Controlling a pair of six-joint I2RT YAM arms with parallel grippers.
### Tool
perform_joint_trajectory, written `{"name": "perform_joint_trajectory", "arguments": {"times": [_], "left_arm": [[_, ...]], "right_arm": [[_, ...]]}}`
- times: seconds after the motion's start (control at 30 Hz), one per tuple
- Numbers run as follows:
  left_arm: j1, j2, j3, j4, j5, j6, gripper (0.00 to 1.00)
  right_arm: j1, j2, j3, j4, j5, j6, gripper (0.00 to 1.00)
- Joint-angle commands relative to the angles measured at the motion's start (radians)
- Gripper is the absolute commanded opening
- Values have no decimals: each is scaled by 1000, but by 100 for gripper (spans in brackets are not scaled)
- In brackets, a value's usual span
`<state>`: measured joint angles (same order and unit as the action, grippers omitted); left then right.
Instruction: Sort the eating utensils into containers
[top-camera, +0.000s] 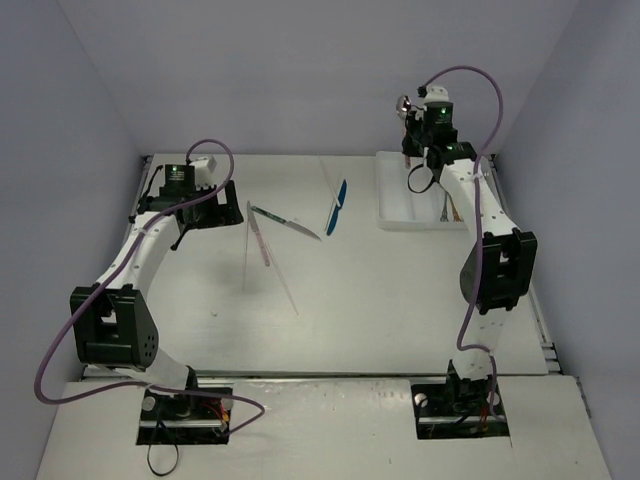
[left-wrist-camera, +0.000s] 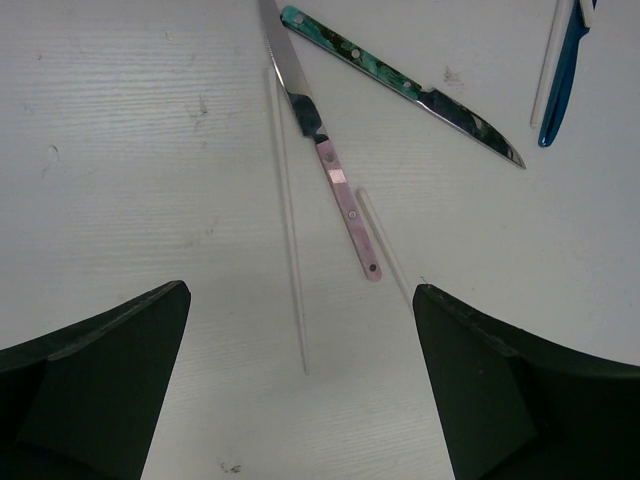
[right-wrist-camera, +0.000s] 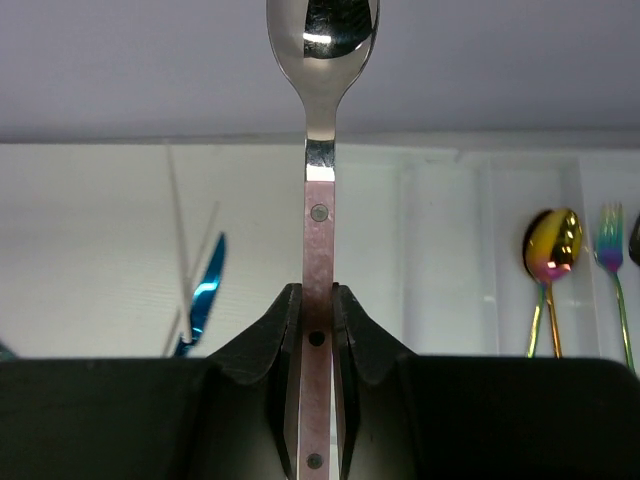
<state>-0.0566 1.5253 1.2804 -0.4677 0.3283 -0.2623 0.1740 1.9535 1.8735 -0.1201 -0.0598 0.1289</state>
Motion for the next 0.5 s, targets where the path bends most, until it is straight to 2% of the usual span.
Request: {"name": "perform_joint_trajectory", "arguments": {"times": [0.0,0.47], "left_arm": [[7,-26,58,12,-34,0,95],[6,-59,52,-24,-36,40,95]], "right_arm": [[-3,-33,-63,68,57,15,0],[-140,-57,-245,91,20,-78,0]]}}
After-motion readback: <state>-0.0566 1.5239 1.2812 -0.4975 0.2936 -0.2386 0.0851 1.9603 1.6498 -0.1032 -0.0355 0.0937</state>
